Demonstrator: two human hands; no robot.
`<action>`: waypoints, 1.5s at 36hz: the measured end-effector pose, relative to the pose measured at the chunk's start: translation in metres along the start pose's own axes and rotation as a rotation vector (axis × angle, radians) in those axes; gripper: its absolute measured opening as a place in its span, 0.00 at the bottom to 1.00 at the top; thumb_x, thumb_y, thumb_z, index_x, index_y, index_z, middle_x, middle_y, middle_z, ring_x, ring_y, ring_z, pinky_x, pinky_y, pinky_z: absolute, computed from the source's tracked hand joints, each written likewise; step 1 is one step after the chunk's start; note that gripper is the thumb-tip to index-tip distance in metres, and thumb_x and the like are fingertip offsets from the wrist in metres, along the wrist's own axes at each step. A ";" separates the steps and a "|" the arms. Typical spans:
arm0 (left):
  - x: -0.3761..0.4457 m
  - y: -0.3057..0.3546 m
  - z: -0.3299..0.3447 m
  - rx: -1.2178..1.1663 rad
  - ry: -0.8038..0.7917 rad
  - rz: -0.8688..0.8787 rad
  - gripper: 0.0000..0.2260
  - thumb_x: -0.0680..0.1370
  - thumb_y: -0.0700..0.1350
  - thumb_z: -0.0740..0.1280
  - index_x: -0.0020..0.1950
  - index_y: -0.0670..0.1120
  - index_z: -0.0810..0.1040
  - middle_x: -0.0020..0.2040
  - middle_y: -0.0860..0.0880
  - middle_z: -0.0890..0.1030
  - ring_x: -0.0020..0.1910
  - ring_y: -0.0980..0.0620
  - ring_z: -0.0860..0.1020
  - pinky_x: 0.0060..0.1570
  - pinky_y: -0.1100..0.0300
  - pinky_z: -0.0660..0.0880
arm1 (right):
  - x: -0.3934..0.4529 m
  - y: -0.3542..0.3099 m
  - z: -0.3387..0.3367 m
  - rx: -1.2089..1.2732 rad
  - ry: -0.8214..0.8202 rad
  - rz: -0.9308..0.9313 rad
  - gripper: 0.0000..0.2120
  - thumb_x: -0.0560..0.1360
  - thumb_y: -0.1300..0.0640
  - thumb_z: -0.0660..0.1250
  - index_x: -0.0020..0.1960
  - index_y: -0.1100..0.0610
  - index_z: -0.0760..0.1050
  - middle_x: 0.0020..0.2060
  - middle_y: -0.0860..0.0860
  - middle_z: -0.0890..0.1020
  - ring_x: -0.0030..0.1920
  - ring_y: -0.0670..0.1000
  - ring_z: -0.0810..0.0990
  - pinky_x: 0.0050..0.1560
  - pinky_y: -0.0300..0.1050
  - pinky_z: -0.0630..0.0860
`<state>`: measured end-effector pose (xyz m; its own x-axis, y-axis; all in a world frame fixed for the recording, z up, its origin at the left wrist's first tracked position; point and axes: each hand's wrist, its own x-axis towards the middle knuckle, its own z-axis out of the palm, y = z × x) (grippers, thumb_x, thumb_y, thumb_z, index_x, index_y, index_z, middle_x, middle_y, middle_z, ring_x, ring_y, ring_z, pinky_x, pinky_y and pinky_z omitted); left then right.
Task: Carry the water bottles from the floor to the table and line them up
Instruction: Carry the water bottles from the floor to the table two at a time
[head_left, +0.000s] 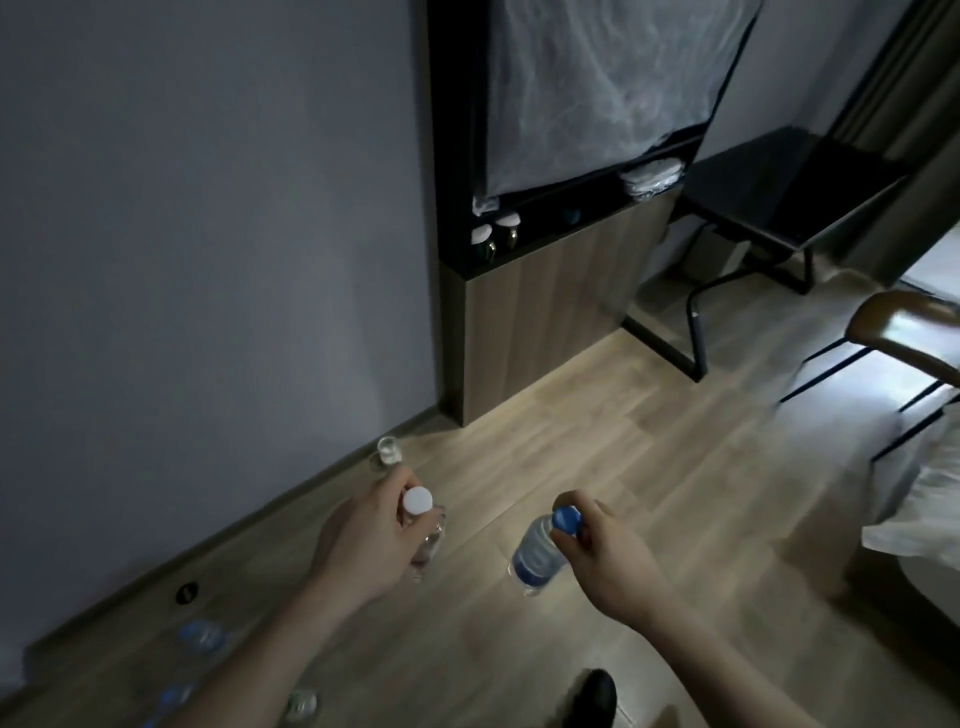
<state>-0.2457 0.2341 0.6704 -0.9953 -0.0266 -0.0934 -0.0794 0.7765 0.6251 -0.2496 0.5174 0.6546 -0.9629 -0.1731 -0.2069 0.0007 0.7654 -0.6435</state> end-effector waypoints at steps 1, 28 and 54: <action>0.006 0.012 0.007 -0.001 0.003 0.006 0.12 0.76 0.59 0.69 0.46 0.56 0.68 0.34 0.56 0.78 0.33 0.54 0.77 0.35 0.49 0.78 | 0.002 0.009 -0.011 0.005 0.005 -0.016 0.07 0.81 0.52 0.65 0.56 0.43 0.70 0.49 0.43 0.77 0.43 0.41 0.76 0.39 0.32 0.68; 0.231 0.337 0.147 -0.057 0.222 0.213 0.14 0.74 0.64 0.65 0.48 0.56 0.72 0.38 0.62 0.76 0.36 0.59 0.75 0.31 0.58 0.68 | 0.136 0.210 -0.352 0.008 0.236 -0.168 0.09 0.79 0.45 0.66 0.58 0.40 0.72 0.51 0.39 0.79 0.51 0.41 0.79 0.50 0.44 0.81; 0.624 0.675 0.349 -0.145 -0.094 0.468 0.09 0.75 0.62 0.67 0.47 0.60 0.72 0.38 0.61 0.78 0.37 0.57 0.75 0.36 0.57 0.71 | 0.385 0.467 -0.658 0.068 0.456 0.074 0.07 0.77 0.48 0.69 0.53 0.40 0.74 0.40 0.30 0.76 0.41 0.38 0.76 0.40 0.35 0.69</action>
<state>-0.9004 0.9609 0.7637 -0.9172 0.3659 0.1577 0.3610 0.5958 0.7174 -0.7978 1.2166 0.7593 -0.9799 0.1820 0.0812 0.0767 0.7204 -0.6893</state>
